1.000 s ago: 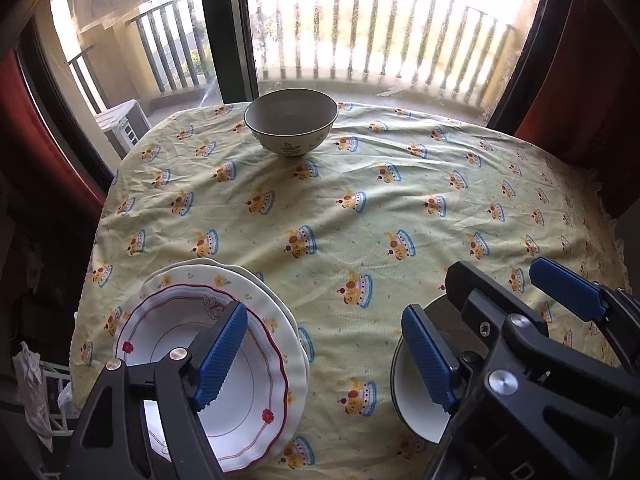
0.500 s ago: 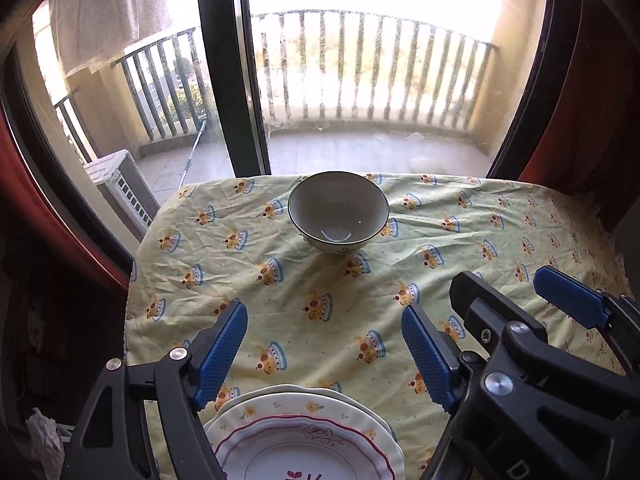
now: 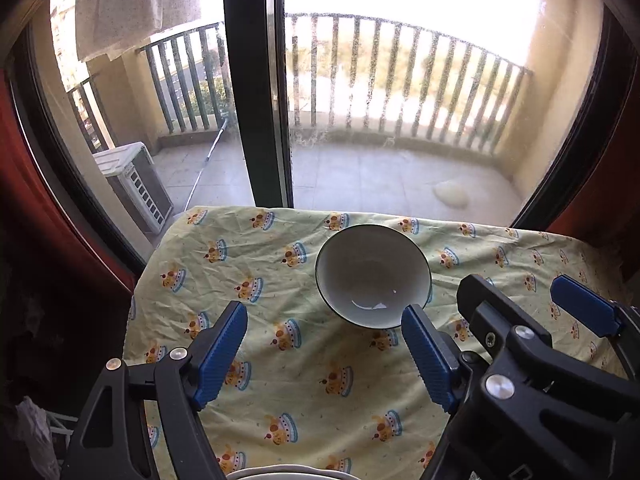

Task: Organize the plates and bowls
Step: 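Move both grippers to the white bowl by the window and grip its rim, then lift the bowl with both grippers and carry it toward the other bowls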

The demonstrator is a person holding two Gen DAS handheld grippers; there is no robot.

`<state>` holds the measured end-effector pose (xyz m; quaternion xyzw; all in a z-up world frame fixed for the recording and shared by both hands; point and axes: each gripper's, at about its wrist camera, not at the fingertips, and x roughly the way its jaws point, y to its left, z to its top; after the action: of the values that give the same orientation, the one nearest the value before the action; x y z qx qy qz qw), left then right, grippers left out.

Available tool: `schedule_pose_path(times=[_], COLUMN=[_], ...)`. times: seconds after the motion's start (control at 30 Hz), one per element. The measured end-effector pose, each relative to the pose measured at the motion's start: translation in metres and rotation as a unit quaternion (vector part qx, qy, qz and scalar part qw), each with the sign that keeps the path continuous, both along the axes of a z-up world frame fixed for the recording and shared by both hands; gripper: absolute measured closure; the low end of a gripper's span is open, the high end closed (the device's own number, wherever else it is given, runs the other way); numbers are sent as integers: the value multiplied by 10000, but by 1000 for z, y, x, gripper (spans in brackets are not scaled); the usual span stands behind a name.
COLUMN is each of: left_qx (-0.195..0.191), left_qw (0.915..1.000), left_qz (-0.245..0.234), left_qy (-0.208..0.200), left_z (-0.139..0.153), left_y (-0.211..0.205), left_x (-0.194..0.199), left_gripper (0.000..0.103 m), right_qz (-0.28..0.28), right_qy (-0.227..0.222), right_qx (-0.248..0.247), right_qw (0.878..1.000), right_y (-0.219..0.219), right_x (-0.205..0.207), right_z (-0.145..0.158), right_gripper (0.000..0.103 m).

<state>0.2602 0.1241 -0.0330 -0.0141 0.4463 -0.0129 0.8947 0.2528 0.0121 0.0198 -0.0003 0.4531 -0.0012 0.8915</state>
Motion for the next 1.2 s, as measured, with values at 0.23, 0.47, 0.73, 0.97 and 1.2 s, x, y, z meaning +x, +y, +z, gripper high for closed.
schedule_pose_path(times=[0.23,0.47,0.73,0.97,1.2], left_qx=[207,330,534,389,380], left_qw=[9988,9969,9943,9927,9910], left_qz=[436,625,732,847,933], left_qy=[63,358,566,763,881], left_z=[-25,-57,-87,-110,-121], left_y=[-8,-18,-25,-22,-28], left_x=[36,66,85,99,103], left_gripper=[24,29,39,56,70], right_qz=[277,338,332,394,385], right_qy=[44,271,540,744,846], right_qx=[109,313,363,314,316], right_qw=[9995,9986,9973,9960,9952], right_y=[-13,-22,-31,-27,-32], right_x=[46,83,107,124,134], right_z=[-24,-61,-101,-127,-144], right_gripper=[22,22,27,44,61])
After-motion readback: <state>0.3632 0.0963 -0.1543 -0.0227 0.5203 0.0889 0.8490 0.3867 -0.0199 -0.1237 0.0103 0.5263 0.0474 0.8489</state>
